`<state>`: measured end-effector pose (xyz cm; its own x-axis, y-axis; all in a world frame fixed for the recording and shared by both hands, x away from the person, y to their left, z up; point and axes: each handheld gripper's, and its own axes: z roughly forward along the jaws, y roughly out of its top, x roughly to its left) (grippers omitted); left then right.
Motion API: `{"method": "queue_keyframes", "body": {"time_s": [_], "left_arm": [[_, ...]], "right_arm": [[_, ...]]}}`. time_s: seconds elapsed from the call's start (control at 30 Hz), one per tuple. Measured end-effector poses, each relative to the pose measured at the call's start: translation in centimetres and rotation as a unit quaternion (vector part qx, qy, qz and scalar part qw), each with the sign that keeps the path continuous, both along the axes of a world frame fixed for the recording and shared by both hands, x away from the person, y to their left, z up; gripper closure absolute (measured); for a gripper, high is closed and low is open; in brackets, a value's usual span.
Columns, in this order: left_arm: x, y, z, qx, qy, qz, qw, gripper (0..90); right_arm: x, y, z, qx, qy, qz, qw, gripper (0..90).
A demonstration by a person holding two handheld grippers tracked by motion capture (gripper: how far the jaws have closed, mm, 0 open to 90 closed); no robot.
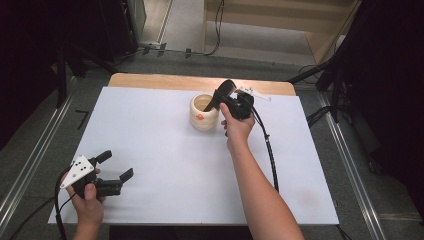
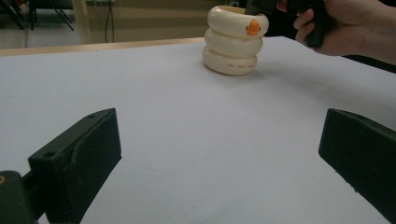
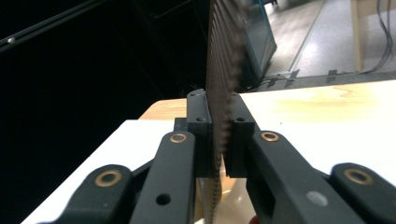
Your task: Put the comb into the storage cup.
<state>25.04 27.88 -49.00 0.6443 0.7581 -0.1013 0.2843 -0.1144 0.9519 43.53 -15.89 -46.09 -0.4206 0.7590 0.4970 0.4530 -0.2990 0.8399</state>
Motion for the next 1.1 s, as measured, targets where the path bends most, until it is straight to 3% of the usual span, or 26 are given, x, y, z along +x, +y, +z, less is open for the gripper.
{"method": "queue_keyframes", "body": {"time_s": [0.07,0.13,0.3,0.43,0.53,0.7,0.83,1.1], "left_arm": [[0.0,0.0,0.0,0.001,0.0,0.001,1.0,0.0],[0.0,0.0,0.0,0.001,0.0,0.001,1.0,0.0],[0.0,-0.1,0.0,0.001,0.0,0.001,1.0,0.0],[0.0,-0.1,0.0,0.0,0.0,0.001,1.0,0.0],[0.0,-0.1,0.0,0.002,0.0,0.001,1.0,0.0],[0.0,-0.1,0.0,0.002,-0.001,0.002,1.0,0.0],[0.0,-0.1,0.0,0.004,-0.001,0.002,1.0,0.0],[0.0,-0.2,0.0,0.005,-0.002,0.002,1.0,0.0]], "right_arm": [[0.0,0.0,0.0,-0.011,0.008,-0.007,0.9999,67.5],[0.0,-0.1,-0.1,-0.019,0.017,-0.01,0.9996,63.5],[-0.2,-0.3,0.0,-0.033,0.017,-0.008,0.9993,45.7],[-0.5,-0.5,0.4,-0.058,0.034,-0.001,0.9977,24.1],[-0.9,-0.7,0.6,-0.058,0.032,0.013,0.9977,9.9],[-1.9,-1.1,1.3,-0.086,0.01,0.02,0.9961,0.0],[-2.8,-1.5,1.7,-0.106,-0.009,0.016,0.9942,0.0],[-4.2,-2.3,1.8,-0.132,-0.023,0.013,0.9909,0.0]]}}
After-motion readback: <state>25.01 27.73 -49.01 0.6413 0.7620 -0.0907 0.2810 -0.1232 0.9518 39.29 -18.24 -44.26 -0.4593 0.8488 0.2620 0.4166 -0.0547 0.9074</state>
